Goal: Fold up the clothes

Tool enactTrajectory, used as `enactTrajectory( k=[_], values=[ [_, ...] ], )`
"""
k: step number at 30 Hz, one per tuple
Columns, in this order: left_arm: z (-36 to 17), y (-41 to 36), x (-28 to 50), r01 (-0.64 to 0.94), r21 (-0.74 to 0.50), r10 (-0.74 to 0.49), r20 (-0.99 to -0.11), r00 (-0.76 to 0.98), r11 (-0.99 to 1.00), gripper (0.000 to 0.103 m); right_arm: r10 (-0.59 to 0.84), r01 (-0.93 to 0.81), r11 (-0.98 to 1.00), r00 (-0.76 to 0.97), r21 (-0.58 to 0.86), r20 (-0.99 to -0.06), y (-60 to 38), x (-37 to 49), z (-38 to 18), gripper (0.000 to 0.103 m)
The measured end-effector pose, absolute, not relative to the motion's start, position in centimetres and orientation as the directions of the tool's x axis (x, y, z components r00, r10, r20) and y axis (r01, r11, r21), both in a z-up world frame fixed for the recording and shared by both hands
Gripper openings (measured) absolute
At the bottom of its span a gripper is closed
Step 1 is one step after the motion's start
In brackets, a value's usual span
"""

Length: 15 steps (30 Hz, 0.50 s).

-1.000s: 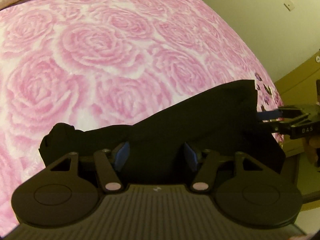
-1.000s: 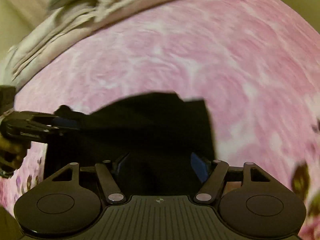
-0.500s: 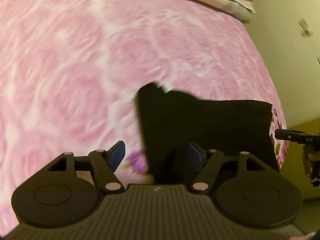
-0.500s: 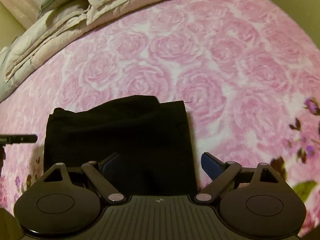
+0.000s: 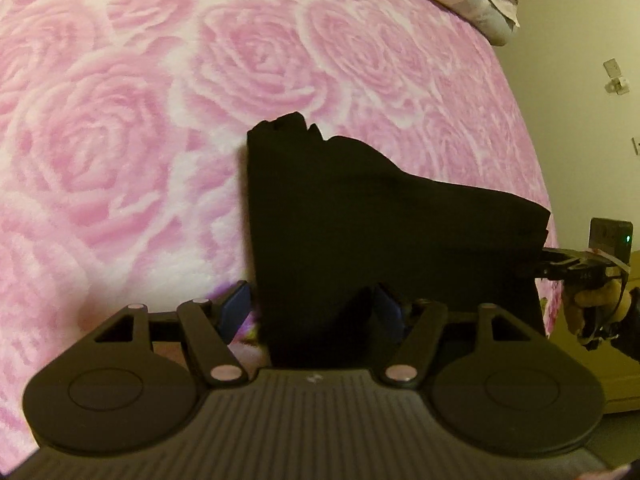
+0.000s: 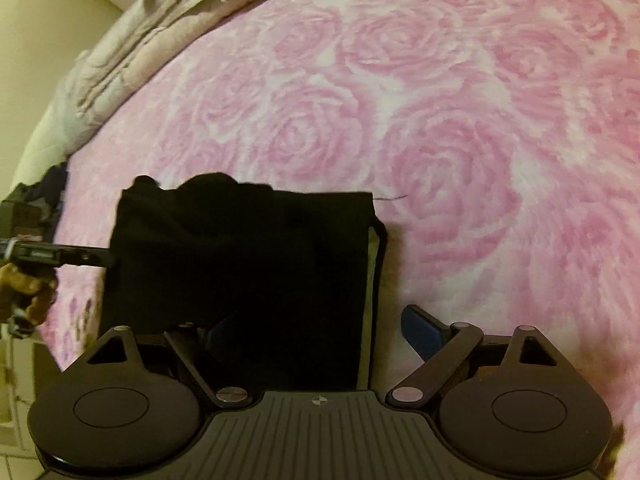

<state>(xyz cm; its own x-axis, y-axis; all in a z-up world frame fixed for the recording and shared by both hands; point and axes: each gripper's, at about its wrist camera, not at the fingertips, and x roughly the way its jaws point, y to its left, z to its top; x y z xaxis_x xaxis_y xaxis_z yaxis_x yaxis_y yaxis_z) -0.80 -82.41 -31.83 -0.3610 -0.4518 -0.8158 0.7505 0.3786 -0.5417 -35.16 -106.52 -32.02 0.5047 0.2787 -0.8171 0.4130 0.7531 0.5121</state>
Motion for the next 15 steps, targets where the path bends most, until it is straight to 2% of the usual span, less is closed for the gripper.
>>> enactTrajectory(
  k=[1,3,5,7,11,12,13,14,15],
  values=[
    [-31.8,-82.6,-0.8,0.751,-0.545,-0.454,-0.813,-0.365,0.373,0.054,0.292,0.402,0.75,0.511,0.525,-0.808,-106.7,-35.2,-32.1,0.089],
    [-31.9,-83.2,-1.1,0.768,-0.526,-0.434,-0.826,-0.36,0.365,0.054,0.316,0.381,0.745,0.521,0.547,-0.793,-107.0,-35.1,-32.3,0.089],
    [-31.9,-83.6,-1.4,0.786,-0.508,-0.415,-0.838,-0.355,0.352,0.054,0.335,0.367,0.743,0.52,0.56,-0.785,-106.7,-34.7,-32.4,0.077],
    [-31.9,-83.9,-1.6,0.805,-0.49,-0.398,-0.848,-0.351,0.334,0.055,0.354,0.353,0.74,0.519,0.573,-0.778,-106.3,-34.4,-32.5,0.077],
    [-32.1,-84.0,-1.5,0.804,-0.491,-0.395,-0.848,-0.353,0.335,0.054,0.355,0.367,0.723,0.53,0.586,-0.77,-106.9,-34.9,-32.8,0.062],
    [-31.9,-84.0,-1.6,0.808,-0.485,-0.399,-0.849,-0.345,0.334,0.043,0.352,0.369,0.725,0.527,0.581,-0.774,-106.8,-34.8,-32.7,0.06],
    [-31.7,-83.9,-1.6,0.812,-0.48,-0.403,-0.851,-0.338,0.332,0.034,0.345,0.371,0.732,0.521,0.571,-0.781,-106.6,-34.6,-32.6,0.053],
    [-31.5,-83.8,-1.6,0.816,-0.474,-0.407,-0.852,-0.33,0.33,0.031,0.337,0.374,0.739,0.515,0.56,-0.788,-106.3,-34.5,-32.4,0.045],
    [-31.3,-83.7,-1.6,0.821,-0.468,-0.411,-0.853,-0.323,0.328,0.024,0.327,0.381,0.743,0.511,0.551,-0.795,-106.0,-34.3,-32.2,0.043]
  ],
)
